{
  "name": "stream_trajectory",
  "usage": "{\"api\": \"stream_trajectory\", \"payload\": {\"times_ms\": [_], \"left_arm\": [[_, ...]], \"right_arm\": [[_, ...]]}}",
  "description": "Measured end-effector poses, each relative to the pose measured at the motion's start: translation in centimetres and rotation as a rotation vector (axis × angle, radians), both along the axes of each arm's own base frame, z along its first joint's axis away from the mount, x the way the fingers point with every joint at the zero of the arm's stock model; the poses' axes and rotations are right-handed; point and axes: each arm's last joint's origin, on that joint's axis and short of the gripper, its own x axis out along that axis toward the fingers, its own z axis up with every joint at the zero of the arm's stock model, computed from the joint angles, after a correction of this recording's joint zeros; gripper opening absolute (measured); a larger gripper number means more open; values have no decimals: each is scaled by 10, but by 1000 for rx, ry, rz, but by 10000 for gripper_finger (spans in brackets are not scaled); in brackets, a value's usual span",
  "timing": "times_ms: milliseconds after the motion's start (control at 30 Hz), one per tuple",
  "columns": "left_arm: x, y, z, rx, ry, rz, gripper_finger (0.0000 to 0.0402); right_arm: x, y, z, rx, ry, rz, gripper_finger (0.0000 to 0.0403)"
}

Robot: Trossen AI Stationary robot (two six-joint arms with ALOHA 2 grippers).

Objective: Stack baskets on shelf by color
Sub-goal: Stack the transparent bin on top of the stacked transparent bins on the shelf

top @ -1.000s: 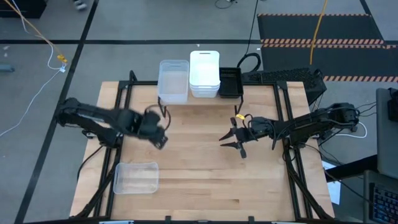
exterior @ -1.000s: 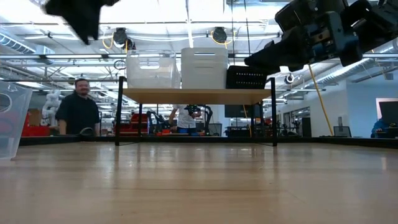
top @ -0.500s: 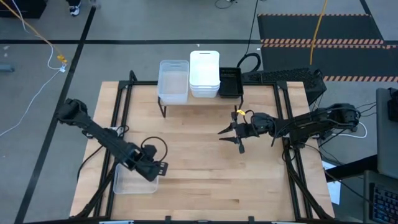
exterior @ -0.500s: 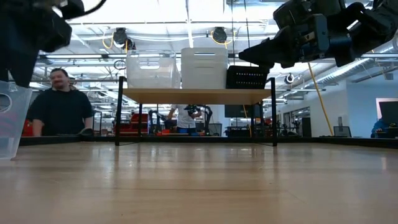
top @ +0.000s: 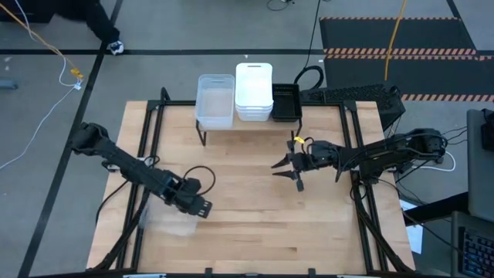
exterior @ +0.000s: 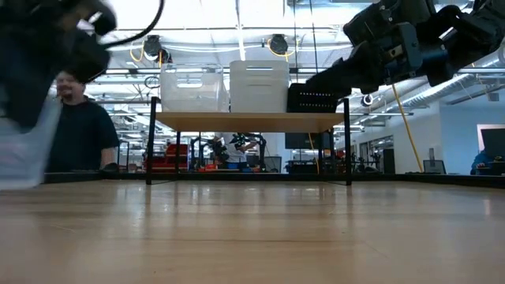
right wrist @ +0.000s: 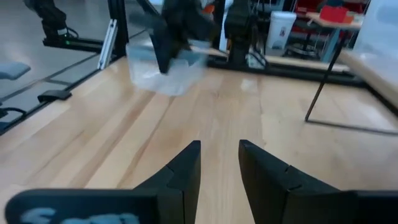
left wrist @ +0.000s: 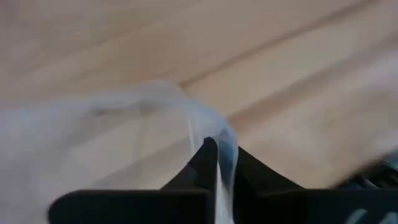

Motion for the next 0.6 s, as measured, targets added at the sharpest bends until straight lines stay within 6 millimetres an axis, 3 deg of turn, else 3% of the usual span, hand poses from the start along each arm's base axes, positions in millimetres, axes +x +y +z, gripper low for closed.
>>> {"api": "stream_trajectory", "payload": {"times_ms": [133, 300, 433, 600], "left_arm": [[19, 2, 23, -26, -130, -63, 14], [38, 5, 70, -49, -287, -239, 6], [45, 16, 128, 38, -387, -304, 7], [32, 36, 196, 186, -391, -340, 5]], "right_arm": [[-1, 0, -3, 45, 37, -10, 105], [-1, 0, -3, 114, 48, -26, 105], [0, 0, -2, 144, 49, -35, 105], [0, 1, -2, 139, 46, -90, 105]]}}
